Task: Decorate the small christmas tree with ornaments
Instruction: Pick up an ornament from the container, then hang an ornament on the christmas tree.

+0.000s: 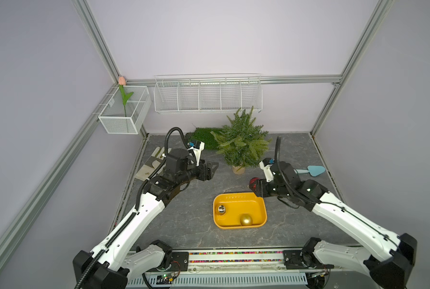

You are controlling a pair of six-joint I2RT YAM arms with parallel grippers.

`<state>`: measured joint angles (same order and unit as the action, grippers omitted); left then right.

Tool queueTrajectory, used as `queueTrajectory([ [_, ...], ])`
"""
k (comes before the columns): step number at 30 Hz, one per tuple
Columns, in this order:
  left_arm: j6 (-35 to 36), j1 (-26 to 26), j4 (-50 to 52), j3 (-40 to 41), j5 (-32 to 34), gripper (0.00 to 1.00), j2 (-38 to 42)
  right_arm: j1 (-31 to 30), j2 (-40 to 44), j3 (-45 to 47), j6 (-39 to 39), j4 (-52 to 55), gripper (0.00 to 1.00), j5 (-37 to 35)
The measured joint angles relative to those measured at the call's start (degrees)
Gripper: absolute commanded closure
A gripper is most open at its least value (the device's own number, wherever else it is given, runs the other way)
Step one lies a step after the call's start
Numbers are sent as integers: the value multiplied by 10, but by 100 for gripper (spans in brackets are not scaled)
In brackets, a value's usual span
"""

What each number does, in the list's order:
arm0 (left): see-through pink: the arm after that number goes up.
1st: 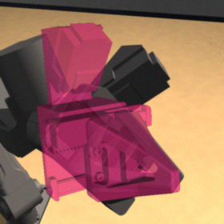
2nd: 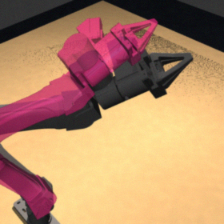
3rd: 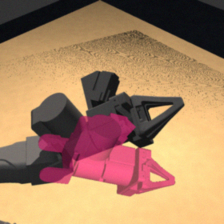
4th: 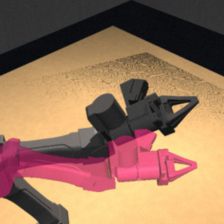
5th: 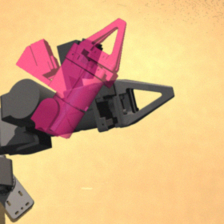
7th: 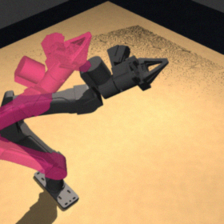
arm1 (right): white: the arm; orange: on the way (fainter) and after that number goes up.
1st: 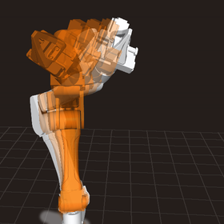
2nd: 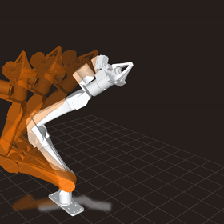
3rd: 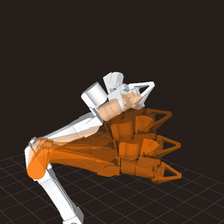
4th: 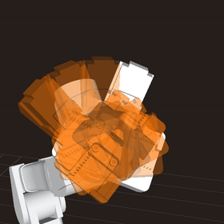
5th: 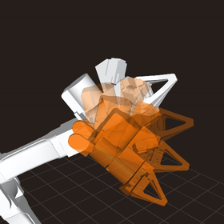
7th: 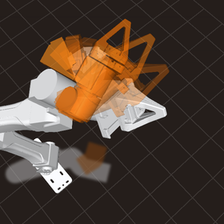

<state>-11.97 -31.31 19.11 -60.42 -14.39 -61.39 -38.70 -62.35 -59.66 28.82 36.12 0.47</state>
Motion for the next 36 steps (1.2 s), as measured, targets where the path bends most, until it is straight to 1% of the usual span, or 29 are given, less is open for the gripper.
queueTrajectory([
  [3, 46, -32, -48, -12, 0, 24, 3, 54, 20, -44, -35, 31, 52, 27],
  [5, 77, -54, -60, -40, -3, 24, -16, 88, 26, -71, -54, 43, 52, 49],
  [10, 138, -88, -72, -129, -15, 25, -83, 163, 27, -126, -94, 67, 52, 105],
  [15, 207, -132, -54, -238, -24, 26, -148, 230, 26, -176, -118, 73, 52, 150],
  [18, 243, -154, -28, -317, -30, 26, -192, 271, 22, -203, -124, 72, 52, 180],
  [22, 287, -157, 20, -424, -46, 26, -257, 319, 11, -225, -124, 54, 52, 223],
  [27, 350, -156, 120, -602, -68, 28, -373, 370, -17, -240, -109, 8, 52, 297],
  [32, 399, -156, 213, -749, -89, 28, -484, 403, -48, -242, -75, -59, 52, 363],
  [36, 423, -156, 269, -820, -117, 27, -546, 416, -67, -244, -40, -117, 52, 405],
])
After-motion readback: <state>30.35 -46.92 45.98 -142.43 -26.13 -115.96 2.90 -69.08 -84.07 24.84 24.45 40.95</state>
